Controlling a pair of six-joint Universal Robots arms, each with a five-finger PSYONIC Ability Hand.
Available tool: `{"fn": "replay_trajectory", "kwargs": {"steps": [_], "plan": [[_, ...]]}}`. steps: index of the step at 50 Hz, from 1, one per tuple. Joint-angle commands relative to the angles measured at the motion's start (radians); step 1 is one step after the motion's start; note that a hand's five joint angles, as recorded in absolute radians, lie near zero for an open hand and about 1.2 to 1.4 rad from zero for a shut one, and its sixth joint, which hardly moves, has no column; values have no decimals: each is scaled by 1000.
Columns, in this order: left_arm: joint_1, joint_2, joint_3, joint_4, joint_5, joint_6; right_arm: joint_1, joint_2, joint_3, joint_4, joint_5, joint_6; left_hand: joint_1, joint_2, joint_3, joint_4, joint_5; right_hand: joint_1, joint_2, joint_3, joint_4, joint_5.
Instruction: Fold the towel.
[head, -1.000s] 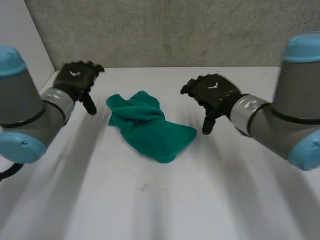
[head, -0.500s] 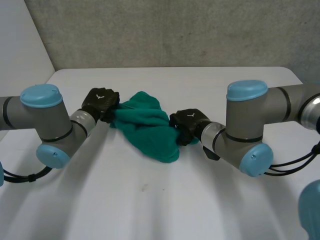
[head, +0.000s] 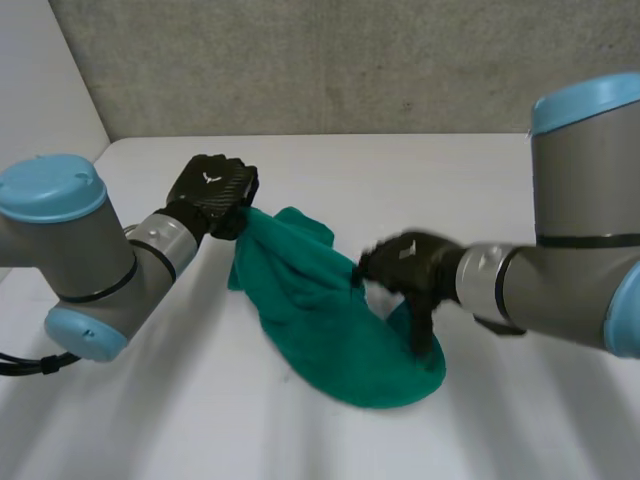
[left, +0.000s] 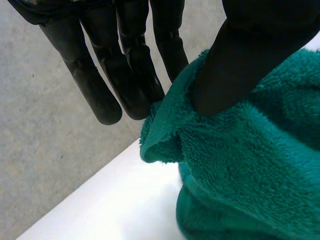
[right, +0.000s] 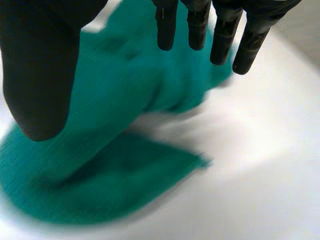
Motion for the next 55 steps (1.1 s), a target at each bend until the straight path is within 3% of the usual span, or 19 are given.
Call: {"fn": "replay_trajectory", "kwargs": {"steps": [1,9,18,19,21,22,23,28,33,37,40,45,50,55], "plan": [[-11,114,-76,-1,-1,6,-33,0,-118,-132,2,268,279,209,209,207,275,76,58,67,48,41],[-15,230,-144,-16,-1,34,-21,206,-308,-137,-24,379,279,209,209,207,275,44,26,35,16,8],[-68,269,-188,-16,1,89,-20,473,-502,-132,-173,429,279,209,209,207,275,34,17,26,7,-1],[-71,268,-187,-16,-1,89,-20,492,-520,-132,-177,441,279,209,209,207,275,81,64,73,54,46],[-74,266,-185,-13,1,89,-21,538,-577,-132,-188,481,279,209,209,207,275,502,485,494,475,467],[-74,259,-176,-8,1,89,-21,558,-616,-138,-190,507,279,209,209,207,275,946,929,938,919,911],[-74,254,-170,-7,1,89,-23,564,-635,-141,-190,521,279,209,209,207,275,1169,1151,1160,1141,1133],[-57,196,-52,4,-5,91,-21,560,-741,-163,-184,589,279,209,209,207,275,1199,1182,1191,1172,1164],[-22,121,167,6,-74,89,-41,413,-821,-331,-115,661,279,209,209,207,275,1199,1182,1191,1172,1164],[-2,130,322,59,-145,84,-61,237,-751,-443,-62,653,279,209,209,207,275,1199,1182,1191,1172,1164],[-2,142,342,129,-151,84,-61,127,-668,-496,-59,646,279,209,209,207,275,1199,1182,1191,1172,1164],[-13,235,254,223,-153,83,-50,-69,-380,-595,-61,595,279,209,209,207,275,1199,1182,1191,1172,1164],[-18,300,93,208,-150,84,-44,-190,-149,-605,-59,473,279,209,209,207,275,1199,1182,1191,1172,1164],[-27,348,-117,142,-146,91,-34,-267,89,-449,-49,270,279,209,209,207,275,1199,1182,1191,1172,1164]]}}
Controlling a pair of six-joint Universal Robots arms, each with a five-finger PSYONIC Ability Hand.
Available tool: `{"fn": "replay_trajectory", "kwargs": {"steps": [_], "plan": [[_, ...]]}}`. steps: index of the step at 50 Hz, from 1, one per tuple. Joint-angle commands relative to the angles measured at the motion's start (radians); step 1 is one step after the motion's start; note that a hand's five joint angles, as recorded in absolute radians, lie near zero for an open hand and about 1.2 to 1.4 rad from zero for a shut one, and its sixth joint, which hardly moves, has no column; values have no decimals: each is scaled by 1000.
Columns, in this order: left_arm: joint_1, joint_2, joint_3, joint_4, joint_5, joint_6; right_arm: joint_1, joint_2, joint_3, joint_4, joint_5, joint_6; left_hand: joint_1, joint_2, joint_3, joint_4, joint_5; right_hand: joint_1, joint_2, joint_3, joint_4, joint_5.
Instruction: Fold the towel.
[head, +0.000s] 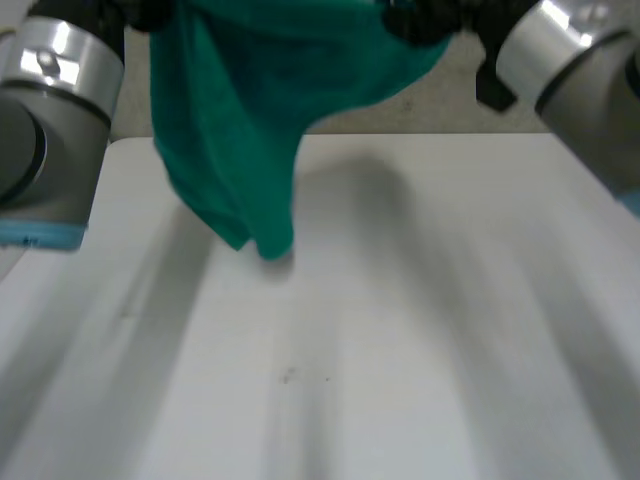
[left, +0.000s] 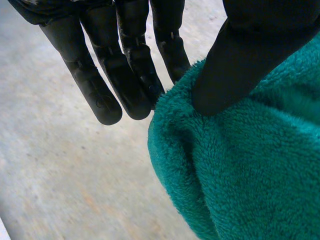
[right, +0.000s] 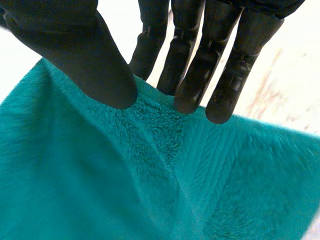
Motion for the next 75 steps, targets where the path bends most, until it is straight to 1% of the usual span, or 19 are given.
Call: {"fn": "replay_trajectory", "kwargs": {"steps": [1,7,13,20,23,25,30,39,47,50,52,59,63,66,67,69,73,74,75], "plan": [[-12,81,-315,-86,7,7,17,-123,365,184,10,-279,279,202,204,202,275,417,224,219,205,242],[-24,86,-533,-154,4,2,31,-61,523,310,16,-373,279,202,204,202,275,417,224,219,205,242],[-101,13,-599,-168,-5,-1,26,115,570,231,19,-363,279,202,204,202,275,417,224,219,205,242],[-121,-24,-584,-168,-41,-4,11,142,599,119,25,-211,279,202,204,202,275,417,224,219,205,242],[-122,-21,-569,-169,-45,-4,-29,113,634,89,22,-113,279,202,204,202,275,-117,-310,-316,-329,-293],[-122,-14,-563,-169,-45,1,-49,64,668,71,22,-38,279,202,204,202,275,-329,-522,-528,-542,-505],[-116,5,-550,-169,-45,1,-55,13,734,25,14,64,279,202,204,202,275,-445,-637,-643,-657,-620],[-99,-6,-541,-169,-44,-5,-55,13,789,83,14,64,279,202,204,202,275,-527,-720,-726,-739,-703],[-95,-50,-538,-168,-45,-7,-64,38,837,85,36,-54,279,202,204,202,275,-457,-650,-655,-669,-633],[-81,-57,-535,-168,-45,-8,-81,70,841,48,76,-109,279,202,204,202,275,-88,-281,-287,-300,-264],[-75,-57,-536,-169,-44,-10,-100,77,852,-24,120,-134,279,202,204,202,275,414,221,215,202,238],[-86,-55,-562,-188,-44,-13,-106,35,875,-153,197,-226,259,182,184,182,255,417,224,219,205,242],[-93,-50,-595,-252,-38,-42,-104,12,873,-148,204,-324,-5,-82,-80,-82,-9,417,224,219,205,242],[-116,-47,-598,-327,-33,-90,-106,13,863,-148,217,-384,-292,-369,-367,-369,-296,417,224,219,205,242],[-119,-43,-592,-352,-33,-105,-109,13,863,-148,217,-395,-499,-577,-574,-576,-503,417,224,219,205,242],[-115,-34,-582,-369,-35,-111,-126,15,861,-164,221,-434,-616,-693,-690,-693,-619,417,224,219,205,242],[-59,2,-561,-375,-33,-111,-163,16,854,-162,231,-485,-651,-728,-726,-728,-655,417,224,219,205,242],[10,18,-543,-375,-28,-110,-193,18,850,-162,229,-506,-701,-778,-775,-778,-704,417,224,219,205,242],[32,22,-535,-375,-25,-110,-199,18,852,-161,226,-513,-716,-793,-790,-793,-720,417,224,219,205,242]]}}
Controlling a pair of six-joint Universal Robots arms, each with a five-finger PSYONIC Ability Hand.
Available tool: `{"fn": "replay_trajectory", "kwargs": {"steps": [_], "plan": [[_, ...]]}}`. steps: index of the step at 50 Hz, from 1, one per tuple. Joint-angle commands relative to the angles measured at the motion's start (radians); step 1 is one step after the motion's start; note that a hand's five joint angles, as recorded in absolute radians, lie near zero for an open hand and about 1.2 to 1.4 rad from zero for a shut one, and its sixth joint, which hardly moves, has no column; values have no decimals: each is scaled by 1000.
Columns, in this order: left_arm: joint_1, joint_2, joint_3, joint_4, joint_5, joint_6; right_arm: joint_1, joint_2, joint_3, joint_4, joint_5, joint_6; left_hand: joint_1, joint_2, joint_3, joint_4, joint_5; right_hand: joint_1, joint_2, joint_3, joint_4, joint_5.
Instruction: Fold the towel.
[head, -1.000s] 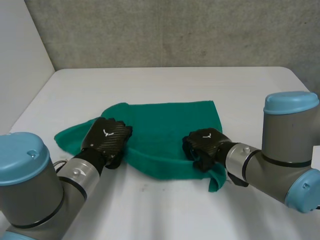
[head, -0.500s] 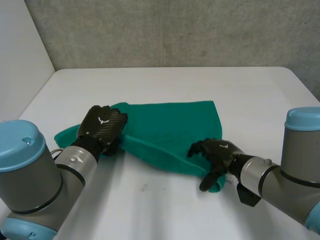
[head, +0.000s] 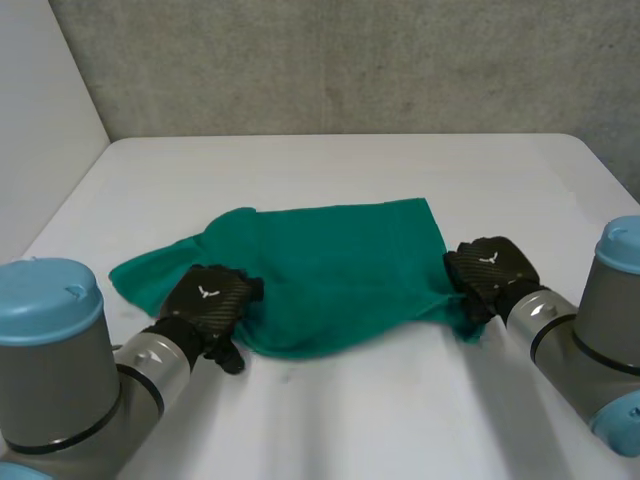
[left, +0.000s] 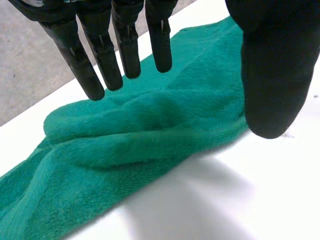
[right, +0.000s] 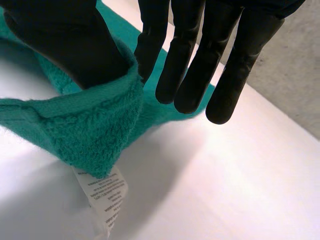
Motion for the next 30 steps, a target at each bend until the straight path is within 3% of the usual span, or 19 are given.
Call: {"fn": "replay_trajectory", "kwargs": {"steps": [1,7,9,13,22,30], "plan": [[152,54,55,-26,14,-10,-79,6,-10,-1,1,-92,-64,-80,-84,-76,-73,420,223,217,207,237],[247,42,147,-23,143,-3,-82,6,-1,-2,-3,-95,-70,-86,-90,-82,-79,420,223,217,207,237],[286,25,193,-23,221,-3,-82,6,3,-2,-8,-95,-67,-83,-87,-79,-76,420,223,217,207,237],[299,-86,293,-35,312,4,-82,7,9,-2,-16,-94,-61,-77,-82,-73,-70,420,223,217,207,237],[316,-261,460,-196,308,205,-75,10,21,-2,-28,-94,91,75,70,79,82,420,223,217,207,237],[319,-329,463,-204,300,256,-82,10,19,-2,-28,-94,315,299,294,303,306,420,223,217,207,237]]}}
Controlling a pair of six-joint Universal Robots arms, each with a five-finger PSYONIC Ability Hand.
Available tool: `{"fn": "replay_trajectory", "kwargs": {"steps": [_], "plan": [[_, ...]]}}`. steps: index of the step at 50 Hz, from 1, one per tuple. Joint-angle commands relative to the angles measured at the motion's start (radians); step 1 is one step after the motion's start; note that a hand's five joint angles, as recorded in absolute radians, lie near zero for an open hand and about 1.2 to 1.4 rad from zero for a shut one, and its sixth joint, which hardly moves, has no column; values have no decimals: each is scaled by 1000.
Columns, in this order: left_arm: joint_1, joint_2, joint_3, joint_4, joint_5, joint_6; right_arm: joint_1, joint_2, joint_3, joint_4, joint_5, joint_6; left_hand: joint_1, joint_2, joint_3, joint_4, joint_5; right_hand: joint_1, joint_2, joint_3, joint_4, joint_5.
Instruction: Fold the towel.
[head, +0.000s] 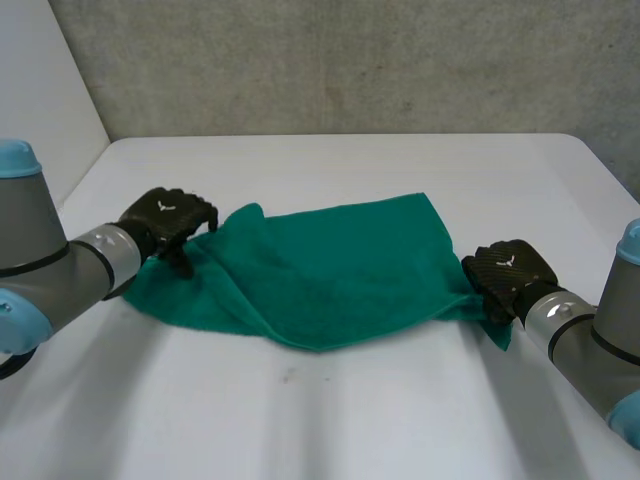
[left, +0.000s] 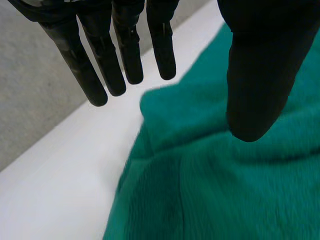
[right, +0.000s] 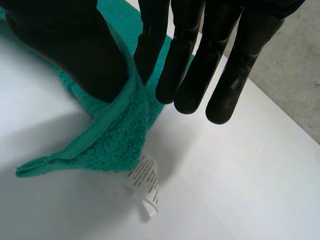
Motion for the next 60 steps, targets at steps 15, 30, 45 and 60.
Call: {"fn": "replay_trajectory", "kwargs": {"steps": [15,30,45,60], "plan": [[0,-157,50,25,-4,62,-9,0,5,0,1,-1,171,181,180,180,181,420,223,217,205,232],[2,-233,109,25,-8,93,-10,0,1,0,-1,-1,583,594,593,593,594,420,223,217,205,232],[6,112,-65,14,-117,90,-10,-95,-223,351,10,-51,869,879,878,878,879,420,223,217,205,232],[77,521,-502,-112,-171,101,14,-134,-374,899,10,-316,869,879,878,878,879,420,223,217,205,232]]}}
